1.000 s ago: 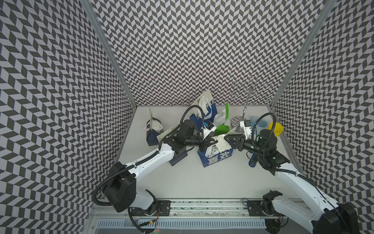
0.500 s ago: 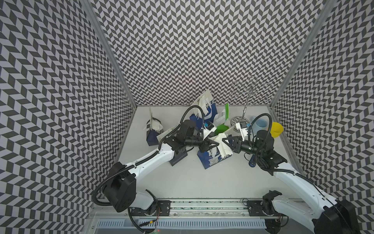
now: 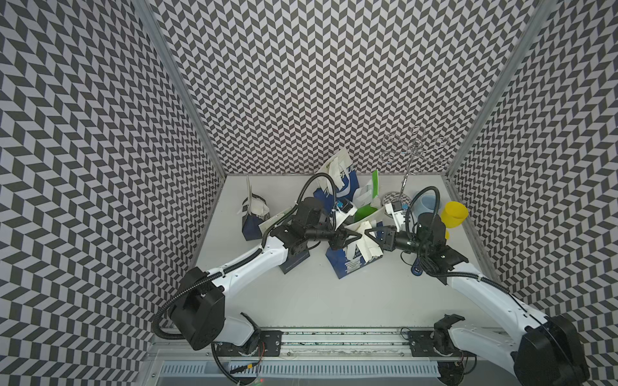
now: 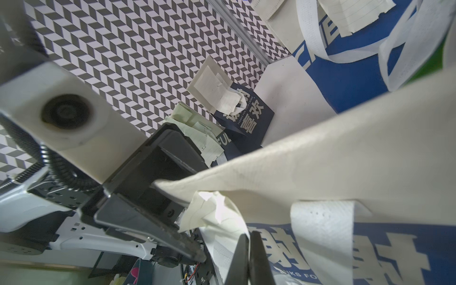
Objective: Staple the receipts to the bags
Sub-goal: Adjust the receipt in the takeout bag.
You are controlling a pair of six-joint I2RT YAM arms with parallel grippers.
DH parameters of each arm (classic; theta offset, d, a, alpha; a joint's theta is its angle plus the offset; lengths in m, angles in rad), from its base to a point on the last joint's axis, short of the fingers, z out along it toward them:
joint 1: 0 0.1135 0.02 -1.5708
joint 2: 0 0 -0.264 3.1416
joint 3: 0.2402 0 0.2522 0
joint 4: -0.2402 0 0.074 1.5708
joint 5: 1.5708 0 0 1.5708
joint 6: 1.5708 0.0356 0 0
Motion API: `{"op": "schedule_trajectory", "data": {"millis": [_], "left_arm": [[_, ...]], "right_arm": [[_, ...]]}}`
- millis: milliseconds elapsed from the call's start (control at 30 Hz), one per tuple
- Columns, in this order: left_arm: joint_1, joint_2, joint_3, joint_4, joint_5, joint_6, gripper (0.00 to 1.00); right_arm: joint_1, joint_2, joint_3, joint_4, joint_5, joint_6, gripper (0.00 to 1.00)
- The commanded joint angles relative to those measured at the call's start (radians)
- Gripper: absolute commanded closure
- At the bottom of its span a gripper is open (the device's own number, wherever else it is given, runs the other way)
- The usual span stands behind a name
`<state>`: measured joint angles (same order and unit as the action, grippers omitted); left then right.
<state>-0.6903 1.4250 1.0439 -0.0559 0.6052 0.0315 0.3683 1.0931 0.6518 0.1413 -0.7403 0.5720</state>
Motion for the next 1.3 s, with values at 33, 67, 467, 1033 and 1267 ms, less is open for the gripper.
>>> {"op": "schedule_trajectory", "data": {"millis": [33,67,467,1033,1267], "left_arm": [[0.004,-0.037,-0.014,0.075,-0.066,-0.013,0.58],[0.003,-0.044,-0.020,0.092,-0.076,-0.017,0.58],[0.003,-0.070,-0.047,0.203,-0.123,-0.051,0.80],[0.002,-0.104,-0.080,0.140,-0.126,-0.020,0.69],[0.003,-0.098,-0.082,0.152,-0.131,-0.022,0.59]], "right_arm": [[-0.017,-0.033,-0.012,0.120,-0.067,0.070,1.00],[-0.018,-0.036,-0.013,0.116,-0.070,0.073,1.00],[-0.023,-0.021,-0.010,0.116,-0.089,0.079,1.00],[-0.042,0.000,-0.056,0.244,-0.070,0.173,1.00],[-0.043,0.014,-0.061,0.277,-0.085,0.192,1.00]]}}
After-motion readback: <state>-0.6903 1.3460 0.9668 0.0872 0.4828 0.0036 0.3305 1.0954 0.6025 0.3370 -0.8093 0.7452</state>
